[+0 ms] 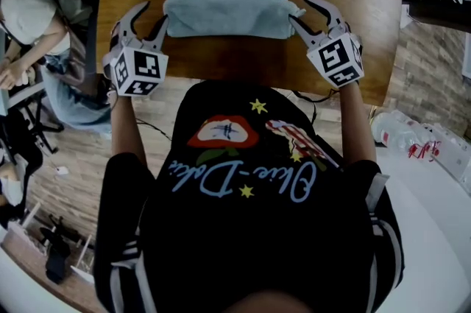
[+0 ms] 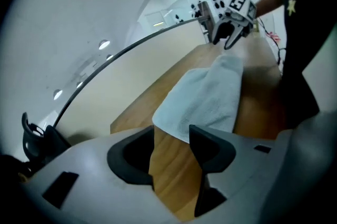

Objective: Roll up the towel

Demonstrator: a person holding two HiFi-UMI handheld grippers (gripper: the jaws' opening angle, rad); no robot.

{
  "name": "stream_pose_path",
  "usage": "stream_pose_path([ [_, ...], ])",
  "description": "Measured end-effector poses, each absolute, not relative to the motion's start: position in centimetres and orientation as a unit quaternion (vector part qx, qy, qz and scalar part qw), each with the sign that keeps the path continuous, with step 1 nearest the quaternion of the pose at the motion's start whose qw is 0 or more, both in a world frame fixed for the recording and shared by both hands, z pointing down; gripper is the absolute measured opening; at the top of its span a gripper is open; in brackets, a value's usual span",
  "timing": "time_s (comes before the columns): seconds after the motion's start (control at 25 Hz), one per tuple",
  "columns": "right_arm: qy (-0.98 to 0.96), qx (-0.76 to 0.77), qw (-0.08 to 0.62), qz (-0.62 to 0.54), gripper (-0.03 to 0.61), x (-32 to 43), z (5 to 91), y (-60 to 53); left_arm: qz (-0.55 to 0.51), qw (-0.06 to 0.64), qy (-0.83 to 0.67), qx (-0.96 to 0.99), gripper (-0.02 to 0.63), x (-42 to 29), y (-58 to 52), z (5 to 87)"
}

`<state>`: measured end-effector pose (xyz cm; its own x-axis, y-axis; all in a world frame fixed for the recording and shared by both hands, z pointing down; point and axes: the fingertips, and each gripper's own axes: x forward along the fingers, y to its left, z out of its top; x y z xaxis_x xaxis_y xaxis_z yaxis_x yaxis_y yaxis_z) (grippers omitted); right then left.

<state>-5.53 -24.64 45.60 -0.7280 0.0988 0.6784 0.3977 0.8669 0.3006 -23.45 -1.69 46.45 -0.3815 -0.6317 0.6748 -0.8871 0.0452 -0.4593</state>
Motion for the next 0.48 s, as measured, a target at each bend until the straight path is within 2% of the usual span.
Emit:
stream_pose_path([
  [0.2,-0.87,-0.224,0.339,-0.28,0.172,-2.9,47.0,-19.9,0.548,0.116,-0.588,0.584,0.206,-17.4,-0.6,49.6],
  [0.48,-0.811,-0.271,0.4,-0.33,0.172,-1.7,52.6,-19.0,0.573,0.12,-0.561,0.585,0.206,-16.5,-1.7,53.4],
])
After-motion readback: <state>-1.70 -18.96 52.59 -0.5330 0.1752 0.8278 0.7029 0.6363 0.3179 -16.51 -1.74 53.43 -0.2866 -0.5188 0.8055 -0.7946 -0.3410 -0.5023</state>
